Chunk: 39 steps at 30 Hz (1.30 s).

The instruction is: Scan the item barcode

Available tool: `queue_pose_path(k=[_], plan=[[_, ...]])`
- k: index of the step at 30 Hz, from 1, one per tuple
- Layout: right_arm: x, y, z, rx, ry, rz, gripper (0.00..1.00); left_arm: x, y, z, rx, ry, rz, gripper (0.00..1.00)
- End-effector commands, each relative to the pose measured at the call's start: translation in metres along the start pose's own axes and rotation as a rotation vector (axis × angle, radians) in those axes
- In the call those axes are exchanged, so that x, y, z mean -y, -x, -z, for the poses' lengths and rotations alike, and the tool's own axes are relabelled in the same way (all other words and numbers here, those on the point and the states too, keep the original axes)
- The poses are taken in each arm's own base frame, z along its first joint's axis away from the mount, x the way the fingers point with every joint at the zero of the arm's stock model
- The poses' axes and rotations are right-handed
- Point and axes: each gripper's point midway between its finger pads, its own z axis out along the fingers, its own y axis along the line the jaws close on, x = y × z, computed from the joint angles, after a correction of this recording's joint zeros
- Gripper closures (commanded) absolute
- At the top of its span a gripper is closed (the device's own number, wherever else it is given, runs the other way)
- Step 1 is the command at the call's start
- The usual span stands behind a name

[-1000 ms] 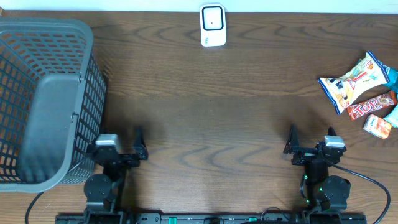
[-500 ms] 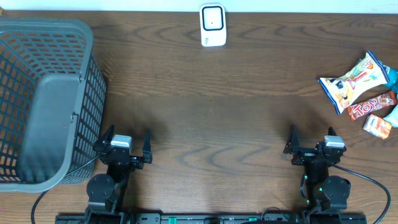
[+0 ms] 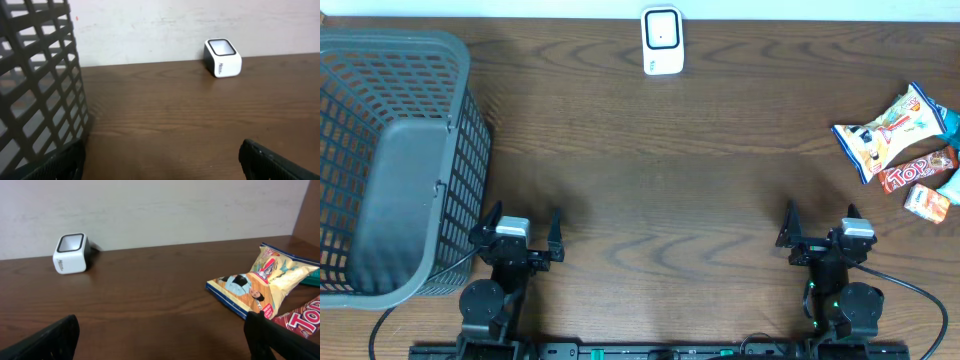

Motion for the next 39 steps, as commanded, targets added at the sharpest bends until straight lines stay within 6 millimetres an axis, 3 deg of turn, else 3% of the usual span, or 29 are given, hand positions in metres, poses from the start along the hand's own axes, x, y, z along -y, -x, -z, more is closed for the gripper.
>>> queue_pose_path(k=[1,39], plan=[[0.0003,-0.0005,0.0002,0.0,0.001,0.016,0.01,-0.0043,-0.0165,-0.0017,-0.039,0.028,0.04,0.02],[0.0003,-0.0005,0.0002,0.0,0.0,0.016,0.01,-0.0141,-0.0168,-0.0014,-0.039,0.068,0.044,0.02]])
